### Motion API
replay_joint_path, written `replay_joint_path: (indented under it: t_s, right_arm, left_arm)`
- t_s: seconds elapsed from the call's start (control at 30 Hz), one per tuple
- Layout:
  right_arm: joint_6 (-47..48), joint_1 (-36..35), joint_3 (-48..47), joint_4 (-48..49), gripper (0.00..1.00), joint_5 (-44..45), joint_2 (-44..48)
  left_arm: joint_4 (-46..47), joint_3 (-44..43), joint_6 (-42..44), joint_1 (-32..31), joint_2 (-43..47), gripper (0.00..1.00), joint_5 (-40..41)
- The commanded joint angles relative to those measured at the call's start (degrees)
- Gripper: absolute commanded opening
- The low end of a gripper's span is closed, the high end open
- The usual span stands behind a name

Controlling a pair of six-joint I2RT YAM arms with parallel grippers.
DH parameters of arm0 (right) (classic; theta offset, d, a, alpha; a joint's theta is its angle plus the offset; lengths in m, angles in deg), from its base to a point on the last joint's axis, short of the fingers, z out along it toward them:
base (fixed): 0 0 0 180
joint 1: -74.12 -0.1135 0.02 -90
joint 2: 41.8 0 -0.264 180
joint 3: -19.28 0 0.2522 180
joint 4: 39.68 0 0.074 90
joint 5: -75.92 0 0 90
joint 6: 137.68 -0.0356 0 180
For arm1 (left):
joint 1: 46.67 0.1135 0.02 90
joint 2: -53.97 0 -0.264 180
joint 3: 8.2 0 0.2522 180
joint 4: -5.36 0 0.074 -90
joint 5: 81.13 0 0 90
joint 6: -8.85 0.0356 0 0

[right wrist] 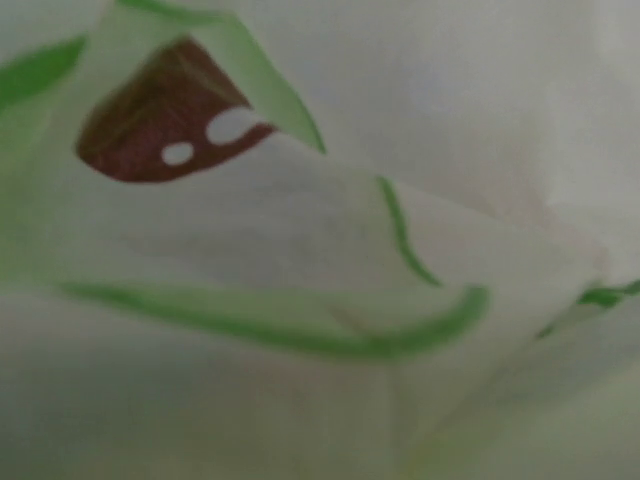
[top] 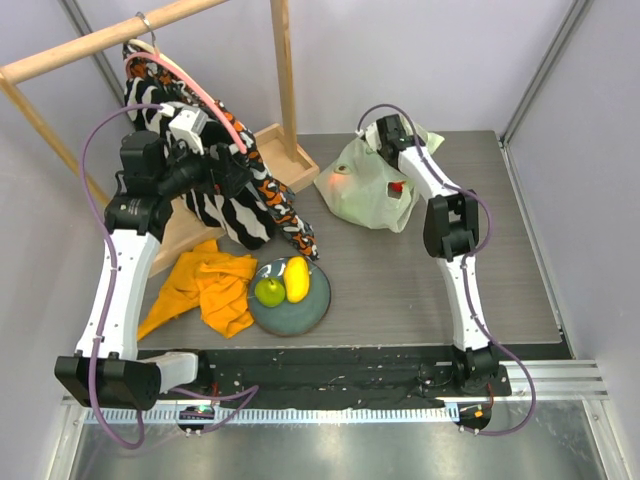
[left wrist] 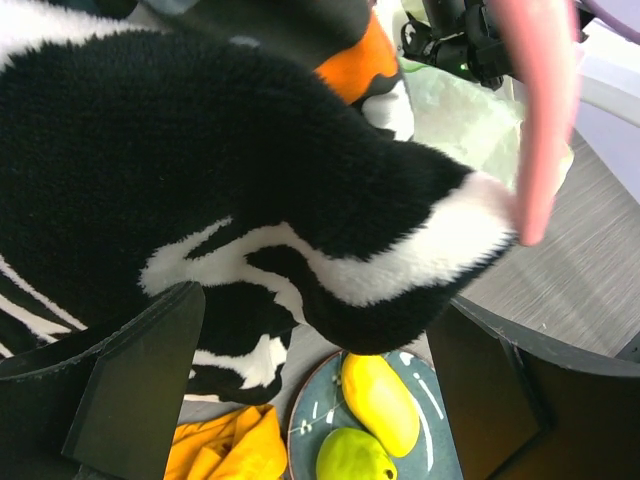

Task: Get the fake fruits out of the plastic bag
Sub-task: Take out the fake fruit from the plastic bag, then place the fake fruit on the plate.

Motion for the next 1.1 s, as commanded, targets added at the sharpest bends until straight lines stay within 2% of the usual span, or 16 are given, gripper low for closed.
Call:
replay_joint_path:
  t_s: [0.0, 0.03, 0.07, 0.17, 0.27, 0.5, 0.53, 0.63, 0.8, 0.83, 0.93, 1.0, 1.07]
  right_arm:
    - [-1.9, -0.1, 0.7, 0.1, 0.8, 2.3, 2.3]
    - [-1.8, 0.0, 1.9, 0.3, 0.66, 2.4, 3.0]
    - [-1.5, 0.0, 3.1, 0.8, 0.58, 2.4, 5.1]
    - [-1.1, 0.0, 8.3, 2.7, 0.41, 1.5, 9.5]
    - [-1.7, 0.0, 13.3, 2.1, 0.36, -1.6, 17.2]
    - [-4.4, 0.0, 28.5, -3.2, 0.34, -10.9, 42.2]
    - [-4.4, 0.0, 29.7, -4.0, 0.34, -14.5, 44.1]
    - [-4.9, 0.0, 32.5, -8.7, 0.34, -18.1, 50.0]
    - [-2.3, -1.5, 35.6, -16.4, 0.35, -34.6, 59.5]
    - [-1.9, -2.6, 36.5, -16.6, 0.36, -36.0, 61.3]
    - [-1.7, -12.5, 41.9, -15.5, 0.36, -37.5, 65.2]
    - [-0.3, -19.8, 46.7, -14.9, 0.36, -37.7, 65.2]
    - [1.7, -23.3, 51.0, -13.0, 0.36, -38.4, 64.2]
  left_arm:
    - [-0.2, -2.5, 1.5, -0.3, -0.1, 0.96, 0.5]
    - [0.0, -2.5, 1.5, -0.3, 0.0, 0.96, 0.5]
    - [0.4, -2.1, 1.3, -0.3, 0.1, 0.95, 0.5]
    - [1.0, -1.9, 0.9, -0.3, 0.8, 0.95, 0.4]
    - [1.9, -1.7, 0.3, -0.3, 1.7, 0.96, 0.1]
    - [3.4, -1.1, -0.6, -0.4, 3.9, 0.96, -0.5]
    - [3.6, -1.0, -0.9, -0.4, 4.1, 0.95, -0.6]
    - [3.9, -0.7, -1.6, -0.4, 4.8, 0.96, -0.9]
    - [4.6, -0.3, -2.3, -0.5, 6.8, 0.96, -1.0]
    - [4.7, 0.0, -2.3, -0.5, 7.0, 0.96, -1.0]
    - [4.7, 1.1, -2.4, -0.3, 8.9, 0.96, -0.8]
    - [4.7, 1.9, -3.0, 0.4, 10.3, 0.96, -0.7]
    - [4.4, 2.5, -3.3, 1.0, 11.2, 0.96, -0.9]
